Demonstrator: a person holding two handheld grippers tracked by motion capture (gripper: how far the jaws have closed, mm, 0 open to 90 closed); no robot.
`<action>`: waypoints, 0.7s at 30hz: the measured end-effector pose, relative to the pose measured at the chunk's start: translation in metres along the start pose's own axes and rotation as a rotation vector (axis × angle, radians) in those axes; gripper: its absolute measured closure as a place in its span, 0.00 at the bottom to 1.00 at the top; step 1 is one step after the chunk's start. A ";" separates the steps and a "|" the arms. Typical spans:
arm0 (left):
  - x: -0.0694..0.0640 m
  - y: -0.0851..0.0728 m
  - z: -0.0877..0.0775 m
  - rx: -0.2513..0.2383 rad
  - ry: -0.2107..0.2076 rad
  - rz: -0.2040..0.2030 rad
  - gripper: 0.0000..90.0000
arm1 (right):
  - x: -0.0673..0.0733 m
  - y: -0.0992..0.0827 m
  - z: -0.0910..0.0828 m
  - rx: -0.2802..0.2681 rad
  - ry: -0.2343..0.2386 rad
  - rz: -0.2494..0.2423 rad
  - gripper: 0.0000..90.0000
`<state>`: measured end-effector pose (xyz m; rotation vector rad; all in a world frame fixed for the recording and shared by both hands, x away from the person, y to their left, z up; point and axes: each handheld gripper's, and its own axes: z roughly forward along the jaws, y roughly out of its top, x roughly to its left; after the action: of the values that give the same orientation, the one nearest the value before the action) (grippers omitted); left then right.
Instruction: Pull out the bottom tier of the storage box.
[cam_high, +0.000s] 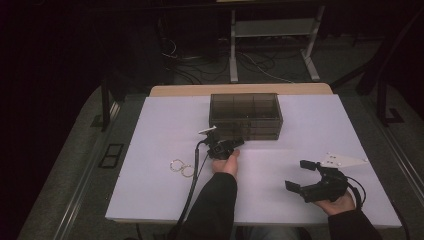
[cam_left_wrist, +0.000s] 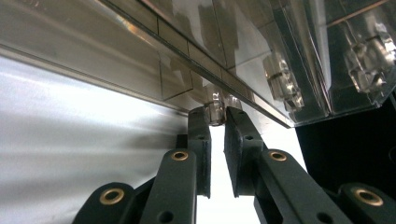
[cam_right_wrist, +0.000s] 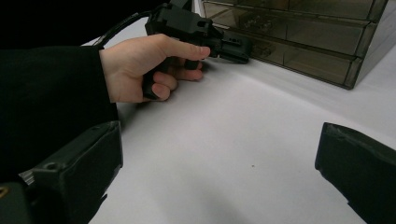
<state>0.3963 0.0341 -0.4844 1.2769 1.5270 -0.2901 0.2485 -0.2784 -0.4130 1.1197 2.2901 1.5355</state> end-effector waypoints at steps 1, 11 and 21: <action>0.000 -0.001 -0.001 -0.001 0.001 0.002 0.90 | 0.000 0.000 0.000 0.000 0.000 0.000 0.00; -0.003 -0.011 -0.008 -0.003 0.009 0.001 0.90 | 0.000 0.000 0.000 0.000 0.001 0.001 0.00; -0.004 -0.018 -0.013 -0.003 0.012 0.006 0.90 | 0.001 0.000 0.000 0.000 0.002 0.001 0.00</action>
<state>0.3734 0.0347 -0.4838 1.2828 1.5327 -0.2769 0.2483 -0.2778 -0.4128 1.1200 2.2913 1.5371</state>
